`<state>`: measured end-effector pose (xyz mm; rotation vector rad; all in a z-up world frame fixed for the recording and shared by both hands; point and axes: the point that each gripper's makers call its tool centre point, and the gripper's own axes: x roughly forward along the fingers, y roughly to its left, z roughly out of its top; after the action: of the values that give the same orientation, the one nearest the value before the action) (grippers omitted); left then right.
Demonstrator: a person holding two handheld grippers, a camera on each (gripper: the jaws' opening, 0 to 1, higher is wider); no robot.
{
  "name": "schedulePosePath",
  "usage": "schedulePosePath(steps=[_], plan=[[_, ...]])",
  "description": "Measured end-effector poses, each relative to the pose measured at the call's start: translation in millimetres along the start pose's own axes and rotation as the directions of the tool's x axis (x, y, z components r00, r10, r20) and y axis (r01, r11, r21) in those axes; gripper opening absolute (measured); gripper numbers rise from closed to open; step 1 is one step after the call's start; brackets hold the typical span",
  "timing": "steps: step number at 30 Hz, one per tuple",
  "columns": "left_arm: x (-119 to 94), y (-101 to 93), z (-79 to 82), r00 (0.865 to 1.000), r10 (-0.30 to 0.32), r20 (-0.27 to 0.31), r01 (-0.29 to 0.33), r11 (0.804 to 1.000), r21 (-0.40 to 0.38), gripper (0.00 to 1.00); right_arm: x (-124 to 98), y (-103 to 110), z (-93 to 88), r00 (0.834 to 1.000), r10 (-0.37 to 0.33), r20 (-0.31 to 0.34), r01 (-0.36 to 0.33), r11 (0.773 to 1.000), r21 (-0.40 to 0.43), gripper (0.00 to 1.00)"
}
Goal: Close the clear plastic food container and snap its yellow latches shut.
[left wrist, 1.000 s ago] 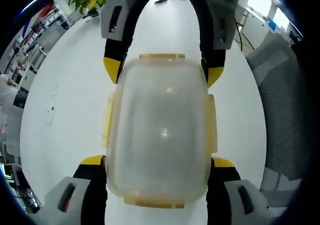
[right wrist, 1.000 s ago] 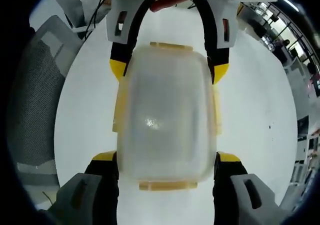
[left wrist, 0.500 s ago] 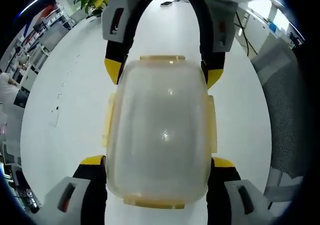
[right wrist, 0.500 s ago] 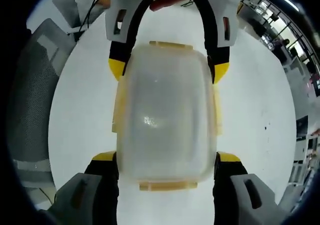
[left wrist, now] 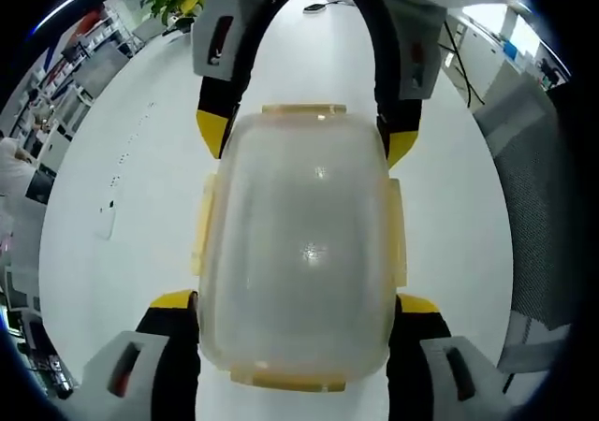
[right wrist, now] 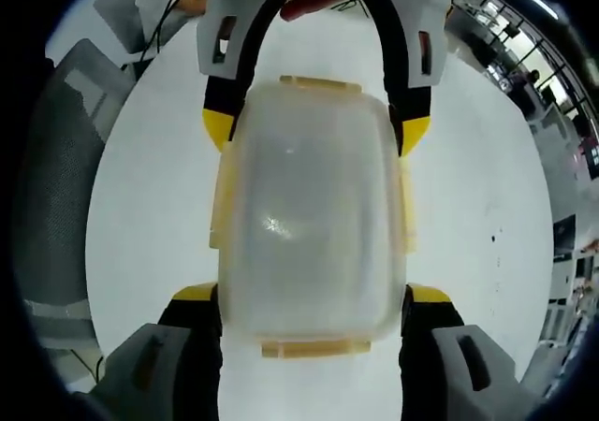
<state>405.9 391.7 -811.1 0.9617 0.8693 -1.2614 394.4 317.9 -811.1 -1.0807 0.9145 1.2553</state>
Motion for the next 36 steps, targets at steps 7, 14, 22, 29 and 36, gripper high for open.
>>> schedulePosePath(steps=[7,14,22,29,36], plan=[[-0.2,0.3,-0.2,1.000,-0.006,0.002,0.006,1.000,0.005,0.80,-0.8,-0.5,0.5,1.000,-0.004,0.013,0.004,1.000,0.003,0.76],[-0.9,0.4,1.3,1.000,-0.001,0.021,0.001,1.000,0.003,0.80,-1.8,-0.2,1.2,0.999,-0.010,0.048,0.010,1.000,0.011,0.77],[-1.2,0.4,2.3,1.000,0.005,0.026,-0.005,1.000,0.006,0.80,-1.6,-0.9,4.7,0.994,-0.035,0.100,0.031,0.998,0.046,0.77],[-3.3,3.0,3.1,0.997,0.023,0.075,-0.023,1.000,0.009,0.79,-1.0,-2.0,6.6,0.992,-0.059,0.114,0.048,0.994,0.098,0.77],[-2.3,2.0,3.9,0.997,0.023,0.077,-0.024,1.000,0.007,0.79,0.8,-1.9,6.8,0.992,-0.073,0.099,0.063,0.993,0.102,0.77]])
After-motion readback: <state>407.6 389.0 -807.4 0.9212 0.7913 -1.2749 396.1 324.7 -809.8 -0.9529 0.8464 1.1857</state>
